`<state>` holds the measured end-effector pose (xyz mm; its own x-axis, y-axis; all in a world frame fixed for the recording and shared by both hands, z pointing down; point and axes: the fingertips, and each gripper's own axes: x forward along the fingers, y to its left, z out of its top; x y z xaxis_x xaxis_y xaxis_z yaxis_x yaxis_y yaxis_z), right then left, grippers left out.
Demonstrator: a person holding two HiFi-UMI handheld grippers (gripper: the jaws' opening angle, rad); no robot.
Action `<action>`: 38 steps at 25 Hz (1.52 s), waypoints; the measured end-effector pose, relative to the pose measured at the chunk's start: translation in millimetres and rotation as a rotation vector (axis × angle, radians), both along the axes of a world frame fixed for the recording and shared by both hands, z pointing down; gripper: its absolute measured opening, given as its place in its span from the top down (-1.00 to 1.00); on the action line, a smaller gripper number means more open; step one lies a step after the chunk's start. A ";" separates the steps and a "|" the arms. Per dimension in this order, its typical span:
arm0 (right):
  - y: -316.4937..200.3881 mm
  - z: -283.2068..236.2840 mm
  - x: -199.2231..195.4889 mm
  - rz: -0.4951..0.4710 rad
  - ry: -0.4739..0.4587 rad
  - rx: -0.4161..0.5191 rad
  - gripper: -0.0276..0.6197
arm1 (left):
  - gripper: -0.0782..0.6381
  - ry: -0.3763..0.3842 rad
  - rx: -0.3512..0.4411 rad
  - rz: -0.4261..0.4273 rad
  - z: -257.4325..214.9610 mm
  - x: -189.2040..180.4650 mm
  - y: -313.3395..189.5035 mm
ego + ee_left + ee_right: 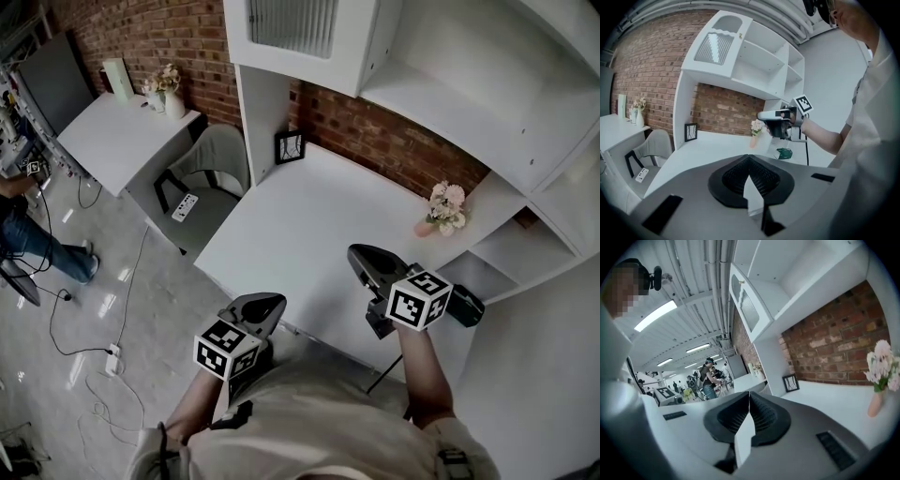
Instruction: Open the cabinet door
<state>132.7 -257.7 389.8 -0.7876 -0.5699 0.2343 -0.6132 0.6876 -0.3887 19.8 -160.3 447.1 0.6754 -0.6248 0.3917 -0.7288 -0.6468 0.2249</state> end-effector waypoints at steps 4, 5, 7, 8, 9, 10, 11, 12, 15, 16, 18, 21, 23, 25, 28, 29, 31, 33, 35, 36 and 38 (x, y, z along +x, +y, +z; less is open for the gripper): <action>-38.2 -48.7 -15.4 0.031 0.043 0.132 0.83 | 0.74 0.014 0.002 0.022 -2.9 -12.3 -10.8; -46.9 -61.5 -19.0 0.040 0.056 0.166 0.83 | 0.74 0.017 0.001 0.030 -4.1 -13.9 -12.8; -65.0 -84.7 -25.6 0.057 0.083 0.224 0.83 | 0.74 0.022 -0.001 0.050 -5.2 -16.6 -16.4; -74.3 -94.5 -28.4 0.065 0.097 0.248 0.82 | 0.74 0.025 0.000 0.058 -5.7 -17.5 -18.3; -83.6 -103.2 -30.4 0.076 0.113 0.269 0.82 | 0.74 0.029 0.001 0.065 -6.1 -18.4 -19.9; -92.9 -111.2 -31.5 0.090 0.127 0.288 0.82 | 0.74 0.031 0.000 0.072 -6.2 -19.4 -21.2; -102.4 -118.6 -31.7 0.107 0.139 0.305 0.82 | 0.74 0.033 0.000 0.078 -6.3 -20.8 -22.5; -111.8 -125.2 -31.5 0.125 0.149 0.319 0.76 | 0.74 0.034 0.002 0.082 -6.5 -22.7 -24.0; -139.2 -139.6 -29.8 0.168 0.171 0.337 0.33 | 0.74 0.037 0.003 0.086 -6.0 -30.7 -28.1; -147.9 -143.6 -29.3 0.180 0.178 0.342 0.29 | 0.74 0.038 0.001 0.084 -5.5 -33.7 -29.7; -162.5 -151.6 -29.6 0.196 0.194 0.355 0.27 | 0.74 0.042 -0.003 0.077 -4.8 -39.3 -32.5; -176.1 -165.3 -32.5 0.213 0.214 0.381 0.27 | 0.74 0.051 -0.010 0.069 -3.8 -43.9 -33.9; -184.2 -172.2 -35.3 0.221 0.224 0.396 0.27 | 0.74 0.052 -0.012 0.070 -2.5 -45.7 -34.9; -192.4 -175.9 -37.6 0.231 0.235 0.405 0.27 | 0.74 0.054 -0.015 0.070 -1.4 -48.1 -36.0; -202.8 -180.8 -40.4 0.247 0.230 0.409 0.25 | 0.74 0.054 -0.016 0.064 -0.6 -54.1 -38.5; -205.8 -182.5 -41.2 0.253 0.223 0.411 0.24 | 0.74 0.054 -0.016 0.059 -0.2 -56.4 -39.6; -211.5 -184.4 -42.8 0.262 0.224 0.418 0.21 | 0.74 0.055 -0.016 0.049 0.8 -61.0 -40.9; -214.9 -185.0 -45.6 0.265 0.244 0.429 0.20 | 0.74 0.057 -0.019 0.039 1.4 -65.1 -40.7; -216.0 -185.1 -48.6 0.271 0.266 0.439 0.20 | 0.74 0.061 -0.023 0.030 1.8 -69.1 -41.0; -216.2 -185.2 -49.2 0.276 0.272 0.444 0.19 | 0.74 0.063 -0.025 0.026 2.0 -70.8 -41.4; -216.7 -185.7 -49.2 0.282 0.258 0.449 0.19 | 0.74 0.067 -0.030 0.021 3.0 -73.3 -42.7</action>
